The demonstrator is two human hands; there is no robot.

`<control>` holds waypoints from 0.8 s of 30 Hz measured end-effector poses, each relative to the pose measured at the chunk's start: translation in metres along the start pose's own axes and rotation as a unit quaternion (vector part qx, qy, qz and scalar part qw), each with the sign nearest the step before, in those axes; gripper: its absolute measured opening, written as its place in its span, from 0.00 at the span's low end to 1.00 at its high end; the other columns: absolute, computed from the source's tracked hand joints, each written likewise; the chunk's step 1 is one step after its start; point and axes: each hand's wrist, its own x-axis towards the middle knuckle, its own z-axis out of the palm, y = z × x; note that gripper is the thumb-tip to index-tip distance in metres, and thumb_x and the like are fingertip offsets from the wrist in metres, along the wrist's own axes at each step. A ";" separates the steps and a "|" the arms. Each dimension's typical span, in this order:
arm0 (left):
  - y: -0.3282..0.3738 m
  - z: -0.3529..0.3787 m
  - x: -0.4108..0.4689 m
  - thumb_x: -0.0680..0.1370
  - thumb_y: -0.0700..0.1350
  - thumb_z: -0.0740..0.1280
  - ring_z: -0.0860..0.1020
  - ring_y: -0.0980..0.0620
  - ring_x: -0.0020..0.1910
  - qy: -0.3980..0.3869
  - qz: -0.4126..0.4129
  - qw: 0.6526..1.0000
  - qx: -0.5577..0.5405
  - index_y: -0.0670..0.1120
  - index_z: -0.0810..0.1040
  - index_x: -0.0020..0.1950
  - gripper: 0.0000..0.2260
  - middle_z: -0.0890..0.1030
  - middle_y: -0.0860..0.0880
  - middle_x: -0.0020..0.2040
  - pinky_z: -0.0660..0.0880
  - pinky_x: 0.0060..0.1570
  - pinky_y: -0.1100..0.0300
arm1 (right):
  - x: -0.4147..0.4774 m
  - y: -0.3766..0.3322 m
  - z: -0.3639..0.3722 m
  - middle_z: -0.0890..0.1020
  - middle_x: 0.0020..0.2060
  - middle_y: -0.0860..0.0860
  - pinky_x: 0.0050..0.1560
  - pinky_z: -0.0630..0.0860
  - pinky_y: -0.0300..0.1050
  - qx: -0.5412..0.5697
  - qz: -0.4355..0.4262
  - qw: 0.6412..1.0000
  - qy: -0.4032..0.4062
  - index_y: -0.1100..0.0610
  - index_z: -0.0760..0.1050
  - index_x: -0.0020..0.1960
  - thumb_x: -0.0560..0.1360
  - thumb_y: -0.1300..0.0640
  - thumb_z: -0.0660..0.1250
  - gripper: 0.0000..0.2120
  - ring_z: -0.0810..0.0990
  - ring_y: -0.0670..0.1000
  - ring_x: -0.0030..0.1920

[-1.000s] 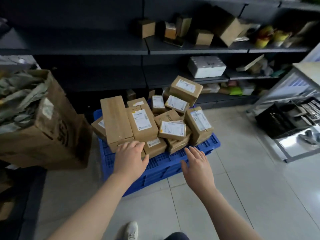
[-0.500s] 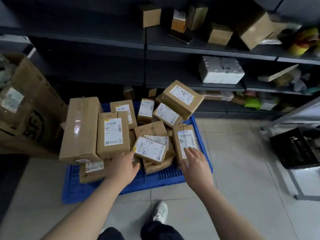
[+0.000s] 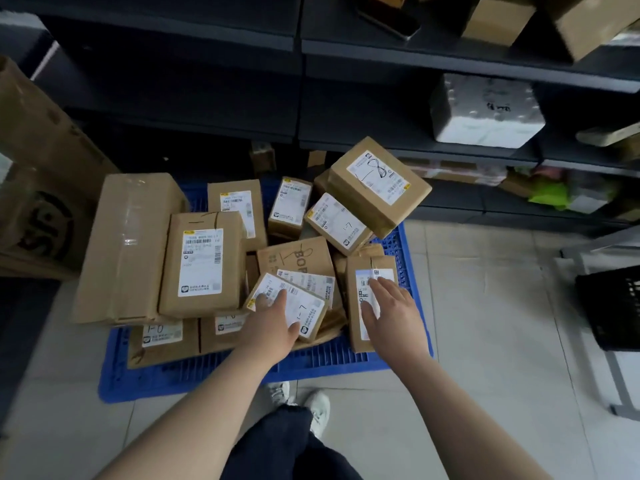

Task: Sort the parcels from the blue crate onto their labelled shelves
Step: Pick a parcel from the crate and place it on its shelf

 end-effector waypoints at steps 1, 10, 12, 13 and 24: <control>0.003 -0.001 0.002 0.79 0.57 0.60 0.71 0.43 0.65 0.004 0.000 1.000 0.017 0.52 0.50 0.78 0.32 0.53 0.43 0.77 0.75 0.56 0.52 | 0.004 0.000 -0.001 0.70 0.69 0.52 0.73 0.59 0.50 0.004 0.004 1.000 0.003 0.56 0.67 0.71 0.79 0.54 0.61 0.21 0.64 0.53 0.71; 0.048 -0.048 0.045 0.79 0.59 0.56 0.78 0.47 0.52 0.086 0.051 0.987 0.126 0.51 0.54 0.76 0.28 0.74 0.46 0.65 0.77 0.42 0.55 | 0.056 0.017 -0.037 0.71 0.69 0.51 0.71 0.61 0.48 0.017 0.007 0.999 0.041 0.54 0.66 0.71 0.79 0.53 0.60 0.21 0.65 0.52 0.70; 0.072 -0.059 0.058 0.79 0.59 0.57 0.77 0.46 0.57 0.097 0.059 0.989 0.099 0.51 0.55 0.76 0.28 0.72 0.46 0.68 0.78 0.47 0.52 | 0.077 0.027 -0.048 0.70 0.69 0.52 0.71 0.61 0.49 0.014 0.004 0.999 0.045 0.55 0.66 0.71 0.79 0.53 0.59 0.21 0.65 0.53 0.70; 0.086 -0.063 0.064 0.79 0.59 0.57 0.77 0.46 0.57 0.105 0.064 0.989 0.078 0.51 0.57 0.76 0.28 0.72 0.47 0.68 0.78 0.48 0.51 | 0.090 0.033 -0.054 0.70 0.69 0.52 0.71 0.62 0.49 0.011 0.001 0.999 0.047 0.55 0.66 0.71 0.79 0.53 0.59 0.21 0.65 0.53 0.70; 0.205 -0.045 0.141 0.77 0.57 0.63 0.79 0.48 0.53 0.119 0.041 0.986 -0.113 0.46 0.68 0.63 0.20 0.79 0.48 0.56 0.78 0.47 0.54 | 0.237 0.110 -0.076 0.61 0.74 0.53 0.67 0.68 0.56 0.000 -0.004 1.000 -0.006 0.51 0.58 0.74 0.78 0.48 0.60 0.27 0.62 0.56 0.72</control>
